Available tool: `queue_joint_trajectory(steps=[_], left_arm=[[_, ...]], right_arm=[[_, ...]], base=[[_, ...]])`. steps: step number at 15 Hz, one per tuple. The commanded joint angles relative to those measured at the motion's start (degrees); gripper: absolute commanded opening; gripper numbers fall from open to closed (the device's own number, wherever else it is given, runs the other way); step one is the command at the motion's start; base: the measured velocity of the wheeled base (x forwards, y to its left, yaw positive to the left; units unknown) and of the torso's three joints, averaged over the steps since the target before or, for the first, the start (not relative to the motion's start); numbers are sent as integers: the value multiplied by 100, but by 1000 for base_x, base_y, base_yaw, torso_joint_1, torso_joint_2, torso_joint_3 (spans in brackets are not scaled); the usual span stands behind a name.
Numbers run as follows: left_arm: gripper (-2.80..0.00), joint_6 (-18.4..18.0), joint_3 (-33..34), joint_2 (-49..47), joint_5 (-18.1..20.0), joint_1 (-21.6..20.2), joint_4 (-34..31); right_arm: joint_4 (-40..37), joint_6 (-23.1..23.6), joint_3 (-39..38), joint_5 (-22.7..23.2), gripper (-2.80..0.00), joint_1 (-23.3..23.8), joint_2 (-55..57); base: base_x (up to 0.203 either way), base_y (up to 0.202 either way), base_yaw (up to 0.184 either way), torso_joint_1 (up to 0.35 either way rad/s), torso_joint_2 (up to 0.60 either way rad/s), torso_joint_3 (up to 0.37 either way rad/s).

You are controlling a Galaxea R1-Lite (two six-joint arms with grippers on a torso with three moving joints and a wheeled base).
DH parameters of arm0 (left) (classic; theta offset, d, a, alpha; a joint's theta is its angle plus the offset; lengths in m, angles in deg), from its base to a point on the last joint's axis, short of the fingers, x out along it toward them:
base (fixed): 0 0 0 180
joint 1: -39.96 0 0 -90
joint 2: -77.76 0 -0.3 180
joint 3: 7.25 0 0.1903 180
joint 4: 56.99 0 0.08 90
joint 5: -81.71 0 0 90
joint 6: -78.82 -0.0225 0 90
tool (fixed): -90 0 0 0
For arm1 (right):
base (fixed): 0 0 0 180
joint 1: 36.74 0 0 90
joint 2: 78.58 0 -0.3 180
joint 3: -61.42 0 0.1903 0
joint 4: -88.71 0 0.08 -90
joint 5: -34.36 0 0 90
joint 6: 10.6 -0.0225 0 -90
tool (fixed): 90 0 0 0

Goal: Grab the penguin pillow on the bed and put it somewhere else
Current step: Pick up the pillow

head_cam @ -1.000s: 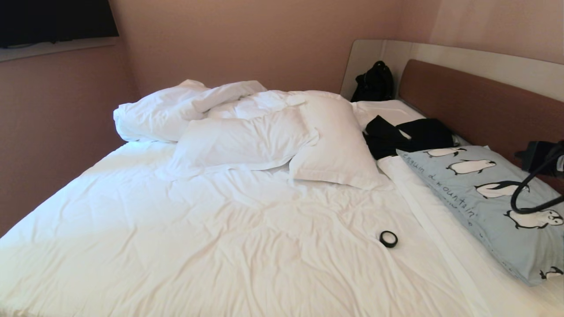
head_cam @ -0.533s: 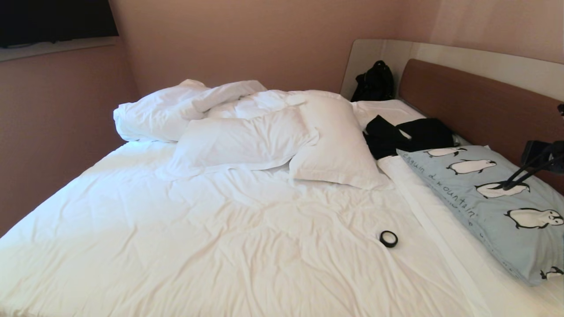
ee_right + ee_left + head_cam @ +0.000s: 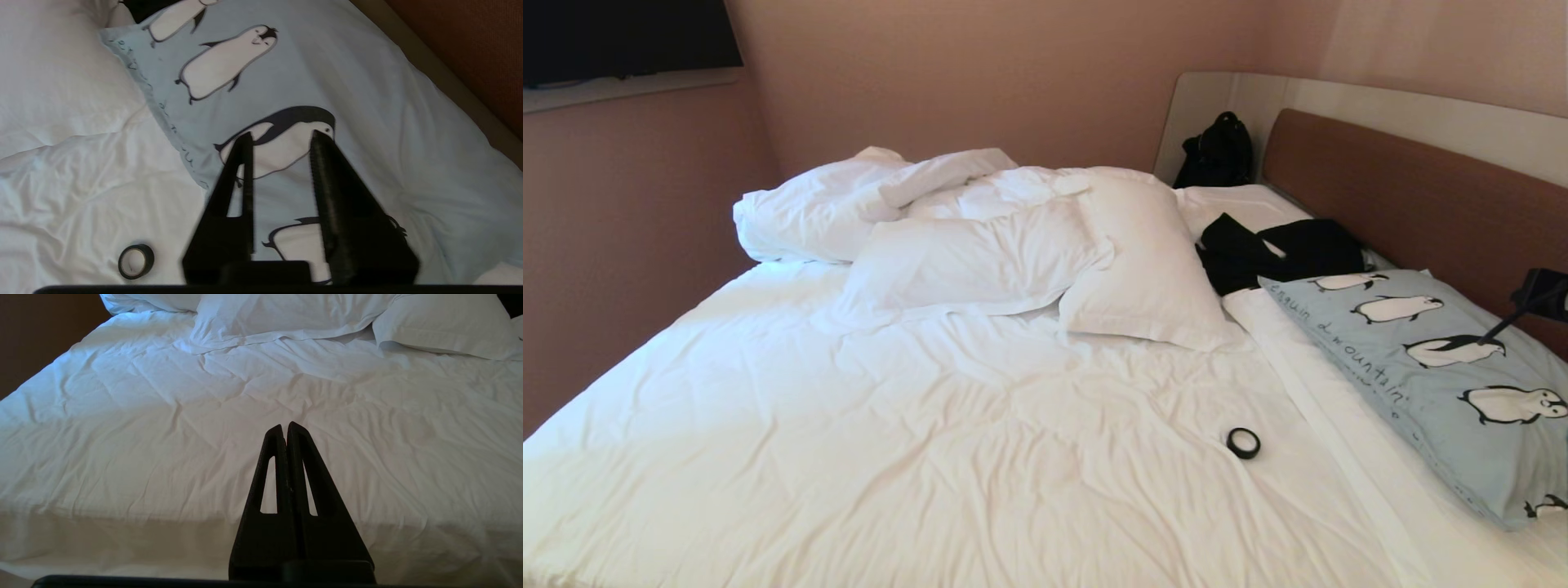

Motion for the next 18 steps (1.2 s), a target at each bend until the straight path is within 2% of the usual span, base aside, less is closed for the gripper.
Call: queue_joint_trajectory(steps=[1, 4, 7, 10, 18], left_arm=[[-280, 1, 9, 2, -2, -2, 1], [-280, 1, 9, 2, -2, -8, 1], [-280, 1, 9, 2, -2, -2, 1], [-280, 1, 9, 2, -2, -2, 1], [-280, 1, 9, 2, -2, -2, 1]], right_arm=[[-31, 12, 11, 325, 0, 261, 118], [-25, 245, -4, 1032, 0, 752, 233], [-7, 849, -231, 1661, 0, 1085, 342], [9, 1207, -378, 1797, 0, 1169, 562], [35, 1366, -489, 1867, 0, 1167, 1344]], base=[[0, 0, 0, 0, 0, 0], [0, 0, 0, 0, 0, 0], [0, 0, 0, 0, 0, 0], [0, 0, 0, 0, 0, 0], [0, 0, 0, 0, 0, 0]])
